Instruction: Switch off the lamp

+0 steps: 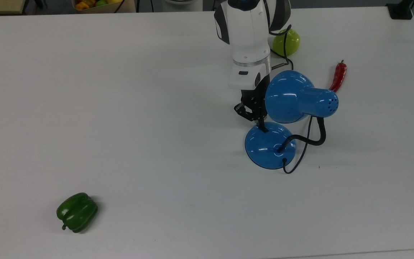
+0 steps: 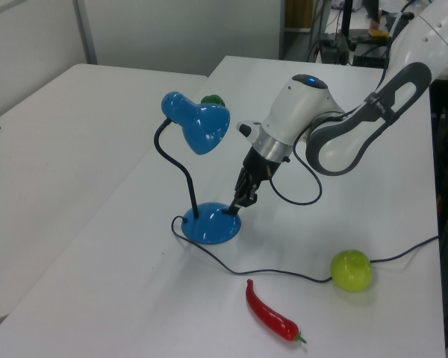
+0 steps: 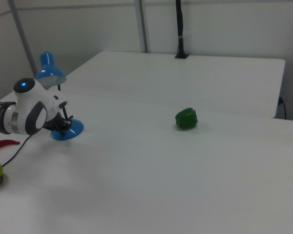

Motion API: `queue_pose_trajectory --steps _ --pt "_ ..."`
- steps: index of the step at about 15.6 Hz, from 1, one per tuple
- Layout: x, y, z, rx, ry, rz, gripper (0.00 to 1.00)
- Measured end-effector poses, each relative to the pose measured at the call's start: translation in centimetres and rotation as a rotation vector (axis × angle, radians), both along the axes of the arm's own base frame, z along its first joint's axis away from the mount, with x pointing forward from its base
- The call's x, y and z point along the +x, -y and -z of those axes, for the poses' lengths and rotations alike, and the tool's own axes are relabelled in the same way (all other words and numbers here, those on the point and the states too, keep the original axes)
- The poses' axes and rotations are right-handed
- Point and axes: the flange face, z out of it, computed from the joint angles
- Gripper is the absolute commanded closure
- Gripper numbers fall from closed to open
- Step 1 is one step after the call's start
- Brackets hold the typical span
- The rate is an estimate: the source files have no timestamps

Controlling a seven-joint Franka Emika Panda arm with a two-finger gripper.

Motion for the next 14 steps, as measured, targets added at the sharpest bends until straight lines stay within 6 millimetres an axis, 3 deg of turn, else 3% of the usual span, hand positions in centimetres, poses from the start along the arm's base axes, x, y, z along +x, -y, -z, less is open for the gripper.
queue_pose_trajectory --steps 6,9,11,14 --pt "-0.9 0.6 0.7 -0.042 -0.107 -0.006 1.00" --pt "-1.5 1.6 -0.7 -0.076 -0.193 -0.007 0.97" --pt "-2.2 2.4 -2.3 -0.103 -0.264 -0.005 0.85" --pt "-3.8 3.7 -4.8 -0.140 -0.382 0.024 0.54"
